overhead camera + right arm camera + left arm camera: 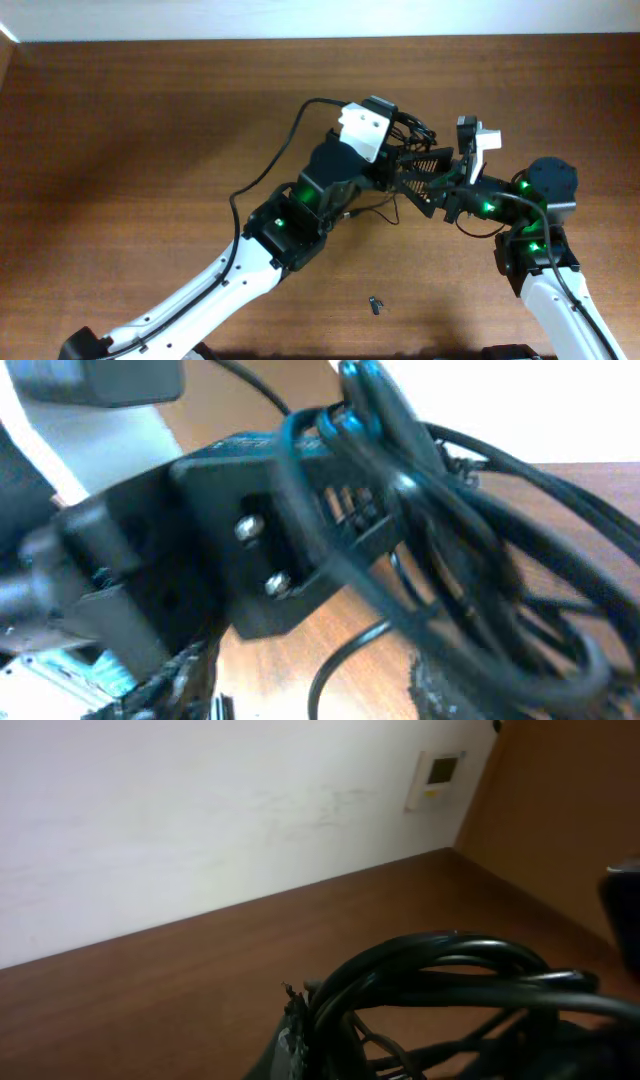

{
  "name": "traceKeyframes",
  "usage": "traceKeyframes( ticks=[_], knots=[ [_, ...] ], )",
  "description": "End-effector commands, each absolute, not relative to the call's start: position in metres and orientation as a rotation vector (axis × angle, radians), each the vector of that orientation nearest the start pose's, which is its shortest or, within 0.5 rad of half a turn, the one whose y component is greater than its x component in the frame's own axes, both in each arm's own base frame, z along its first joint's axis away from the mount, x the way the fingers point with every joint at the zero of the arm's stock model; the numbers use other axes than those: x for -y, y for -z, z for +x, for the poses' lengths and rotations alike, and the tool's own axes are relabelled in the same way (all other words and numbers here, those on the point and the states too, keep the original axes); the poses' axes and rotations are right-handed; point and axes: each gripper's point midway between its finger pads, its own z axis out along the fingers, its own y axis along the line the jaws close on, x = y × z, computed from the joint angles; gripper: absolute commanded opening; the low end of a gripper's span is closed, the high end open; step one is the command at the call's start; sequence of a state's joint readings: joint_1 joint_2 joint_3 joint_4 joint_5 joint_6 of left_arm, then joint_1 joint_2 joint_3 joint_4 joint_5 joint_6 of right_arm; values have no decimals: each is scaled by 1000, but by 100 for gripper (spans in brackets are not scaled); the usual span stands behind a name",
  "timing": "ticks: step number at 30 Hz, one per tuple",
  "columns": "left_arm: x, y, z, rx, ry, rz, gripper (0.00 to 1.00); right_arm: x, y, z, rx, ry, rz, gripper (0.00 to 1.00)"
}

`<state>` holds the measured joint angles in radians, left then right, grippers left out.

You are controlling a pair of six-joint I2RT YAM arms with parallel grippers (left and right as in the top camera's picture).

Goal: Untangle cables

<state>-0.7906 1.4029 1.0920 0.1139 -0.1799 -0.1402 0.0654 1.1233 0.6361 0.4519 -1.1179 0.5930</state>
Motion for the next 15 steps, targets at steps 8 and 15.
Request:
traceKeyframes(
  ticks=[8, 15],
  knots=[
    [324, -310, 340, -1729, 587, 492, 0, -171, -276, 301, -1744, -1337, -417, 9],
    [283, -312, 365, -1737, 350, 283, 0, -175, -281, 292, -1717, -1372, -485, 4]
  ],
)
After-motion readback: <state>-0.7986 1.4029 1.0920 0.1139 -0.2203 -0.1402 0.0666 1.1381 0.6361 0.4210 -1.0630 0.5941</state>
